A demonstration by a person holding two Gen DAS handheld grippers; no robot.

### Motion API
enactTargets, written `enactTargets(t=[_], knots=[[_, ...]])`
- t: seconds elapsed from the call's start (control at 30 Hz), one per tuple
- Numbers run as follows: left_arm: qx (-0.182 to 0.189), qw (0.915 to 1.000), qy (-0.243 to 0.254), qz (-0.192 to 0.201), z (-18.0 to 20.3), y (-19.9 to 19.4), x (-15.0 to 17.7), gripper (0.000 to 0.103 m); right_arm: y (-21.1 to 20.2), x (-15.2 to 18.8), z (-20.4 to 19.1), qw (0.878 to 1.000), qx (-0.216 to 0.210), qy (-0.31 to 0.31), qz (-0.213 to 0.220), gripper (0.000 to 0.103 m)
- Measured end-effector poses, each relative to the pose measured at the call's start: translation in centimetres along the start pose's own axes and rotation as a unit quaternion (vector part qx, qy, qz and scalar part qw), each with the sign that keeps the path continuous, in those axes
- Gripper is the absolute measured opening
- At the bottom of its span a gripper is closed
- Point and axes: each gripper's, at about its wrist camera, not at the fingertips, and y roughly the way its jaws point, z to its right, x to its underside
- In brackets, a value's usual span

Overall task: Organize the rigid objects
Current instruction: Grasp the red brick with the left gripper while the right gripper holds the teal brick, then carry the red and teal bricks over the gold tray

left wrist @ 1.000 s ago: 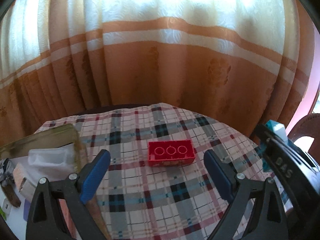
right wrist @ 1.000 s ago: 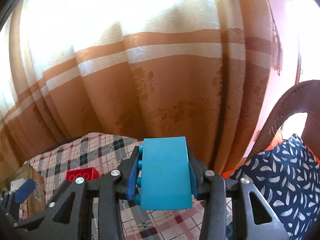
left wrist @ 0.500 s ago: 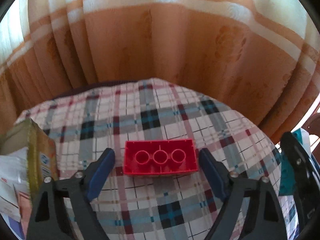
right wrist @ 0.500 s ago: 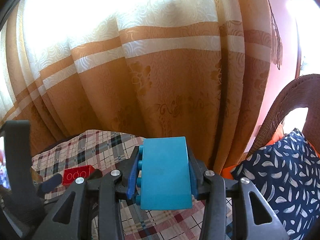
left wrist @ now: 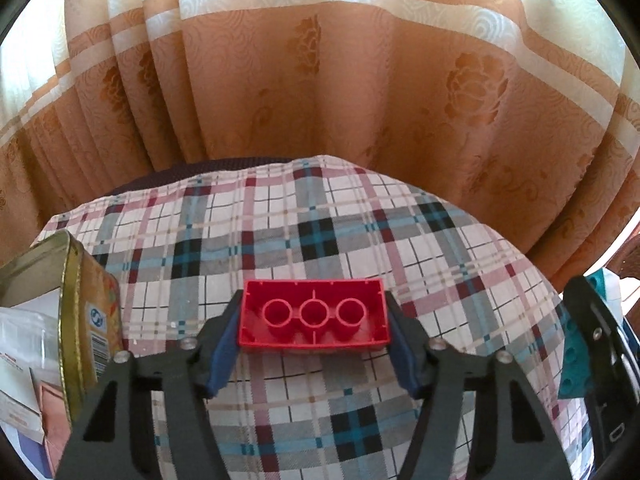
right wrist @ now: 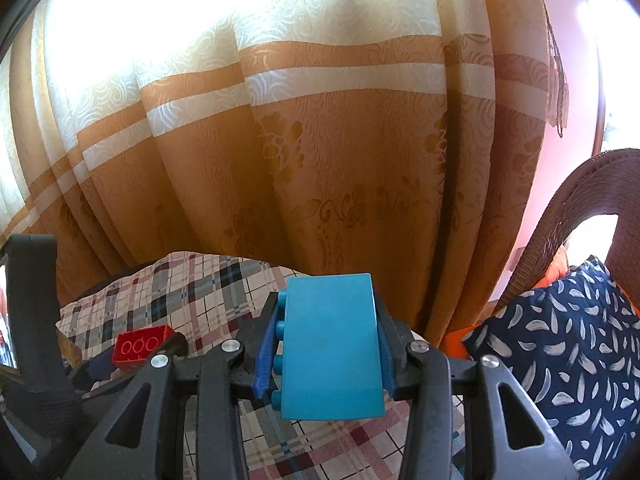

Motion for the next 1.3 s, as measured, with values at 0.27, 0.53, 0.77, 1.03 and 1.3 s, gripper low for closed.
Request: enactTargets(t=[0.27, 0.53, 0.77, 1.03, 1.3], knots=[[0.011, 0.9999, -0.005, 0.005, -0.6, -0.1, 0.1, 0.064, 0.0, 0.1, 0.0, 1.000, 0.000, 0.000, 0.000, 0.045], [-0.026, 0.9960, 0.009, 0.085, -0.3, -3.3, 0.7, 0.064, 0.0, 0.1, 0.0, 1.000, 0.000, 0.001, 0.000, 0.045], [-0.060, 0.9914, 0.028, 0.113, -0.2, -3.9, 0.5, 0.064, 0.2, 0.0, -0.3, 1.000, -0.002, -0.005, -0.004, 0.045], [-0.059, 0.9913, 0.019, 0.116, -0.7, -4.7, 1.0, 0.064, 0.3, 0.2, -0.4, 1.000, -0.004, -0.007, -0.005, 0.045], [-0.064, 0.9861, 0.026, 0.151, -1.4, -7.5, 2.5, 0.064, 0.1, 0.2, -1.0, 1.000, -0.009, -0.020, 0.002, 0.045]])
